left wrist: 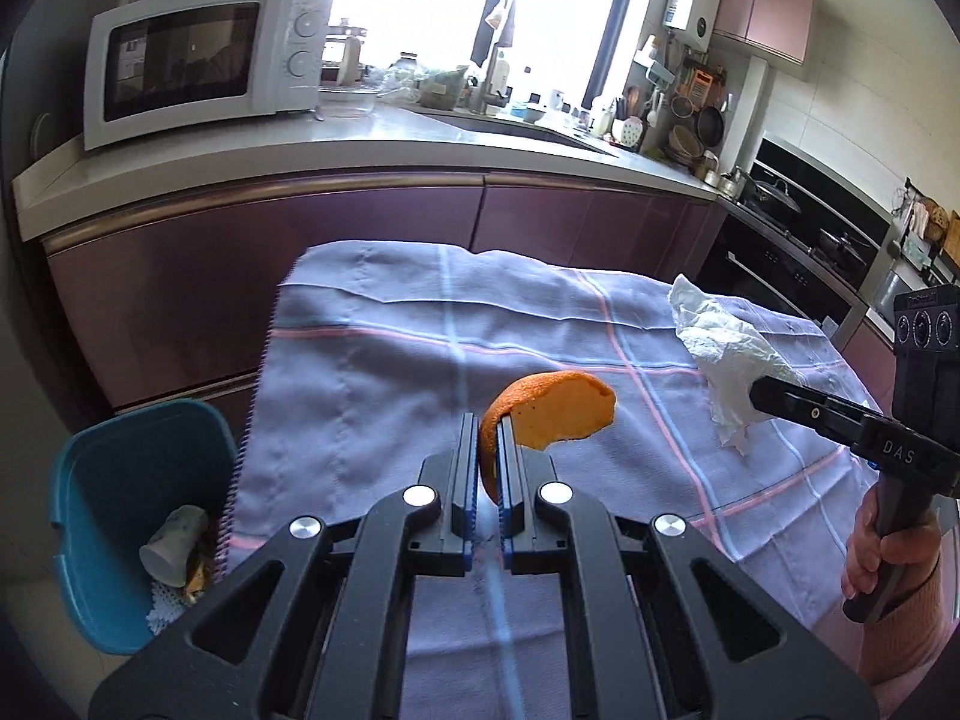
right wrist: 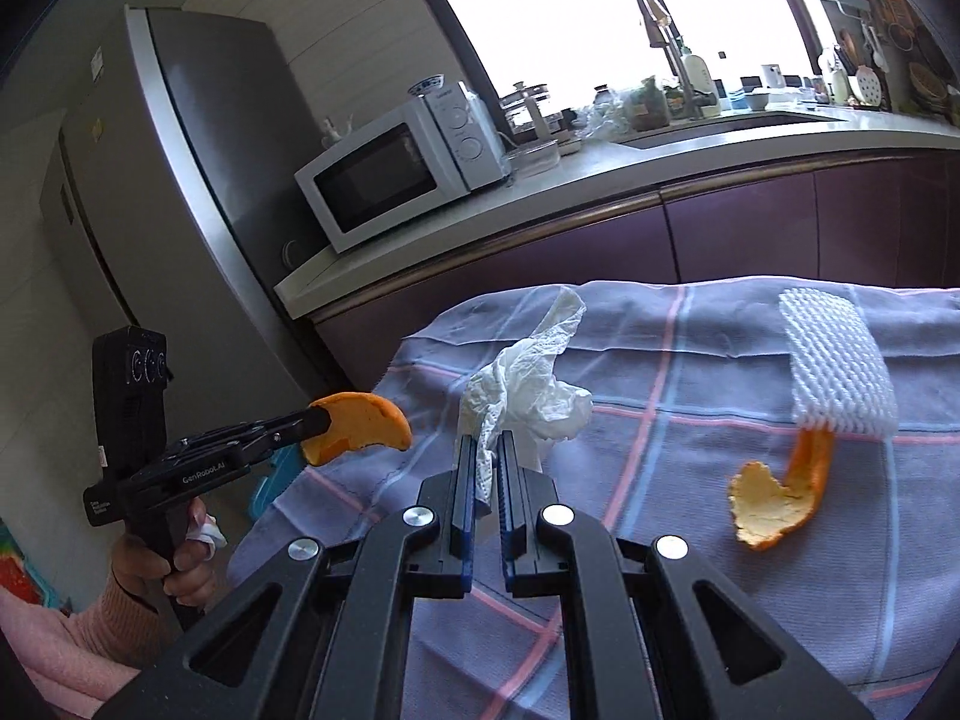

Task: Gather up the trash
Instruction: 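Carry the orange peel and tissue to the teal bin and open both tools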

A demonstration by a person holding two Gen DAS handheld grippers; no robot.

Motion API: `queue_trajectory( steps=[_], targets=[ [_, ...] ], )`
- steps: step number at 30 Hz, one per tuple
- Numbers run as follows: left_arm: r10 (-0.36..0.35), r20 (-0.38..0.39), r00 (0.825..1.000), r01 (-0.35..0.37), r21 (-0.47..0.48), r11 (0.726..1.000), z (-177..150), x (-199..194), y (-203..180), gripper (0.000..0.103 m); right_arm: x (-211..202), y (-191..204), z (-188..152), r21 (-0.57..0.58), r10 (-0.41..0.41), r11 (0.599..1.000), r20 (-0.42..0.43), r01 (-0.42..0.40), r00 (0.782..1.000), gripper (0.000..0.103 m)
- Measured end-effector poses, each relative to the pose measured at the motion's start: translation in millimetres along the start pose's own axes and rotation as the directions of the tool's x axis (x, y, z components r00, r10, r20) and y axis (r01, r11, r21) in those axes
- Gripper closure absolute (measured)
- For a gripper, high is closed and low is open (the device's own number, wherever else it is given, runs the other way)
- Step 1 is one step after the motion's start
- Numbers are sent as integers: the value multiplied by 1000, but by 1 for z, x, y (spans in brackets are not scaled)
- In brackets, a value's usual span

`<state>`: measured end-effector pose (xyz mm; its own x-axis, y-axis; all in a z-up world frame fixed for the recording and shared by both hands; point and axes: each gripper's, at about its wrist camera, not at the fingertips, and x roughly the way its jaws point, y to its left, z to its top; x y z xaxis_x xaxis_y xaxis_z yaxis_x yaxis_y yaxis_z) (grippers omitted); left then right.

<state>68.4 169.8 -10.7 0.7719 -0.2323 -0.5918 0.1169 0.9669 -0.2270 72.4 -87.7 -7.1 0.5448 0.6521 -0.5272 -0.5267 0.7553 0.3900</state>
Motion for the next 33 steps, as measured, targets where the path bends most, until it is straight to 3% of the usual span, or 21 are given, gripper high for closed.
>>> queue_trajectory(
  steps=[11, 19, 22, 33],
  targets=[
    [168, 54, 984, -158, -147, 976, -23, -68, 92, 97, 65, 90, 11, -165, 150, 972, -119, -168, 982, 97],
    [269, 37, 962, -254, -228, 940, -41, -91, 149, 97, 112, 140, 10, -202, 241, 936, -226, -288, 944, 97],
    [306, 27, 952, -291, -242, 926, -45, -92, 161, 97, 129, 153, 10, -208, 258, 926, -261, -315, 930, 97],
    [341, -23, 940, -332, -295, 896, -60, -80, 192, 97, 193, 181, 7, -199, 247, 922, -360, -333, 900, 97]
  ],
)
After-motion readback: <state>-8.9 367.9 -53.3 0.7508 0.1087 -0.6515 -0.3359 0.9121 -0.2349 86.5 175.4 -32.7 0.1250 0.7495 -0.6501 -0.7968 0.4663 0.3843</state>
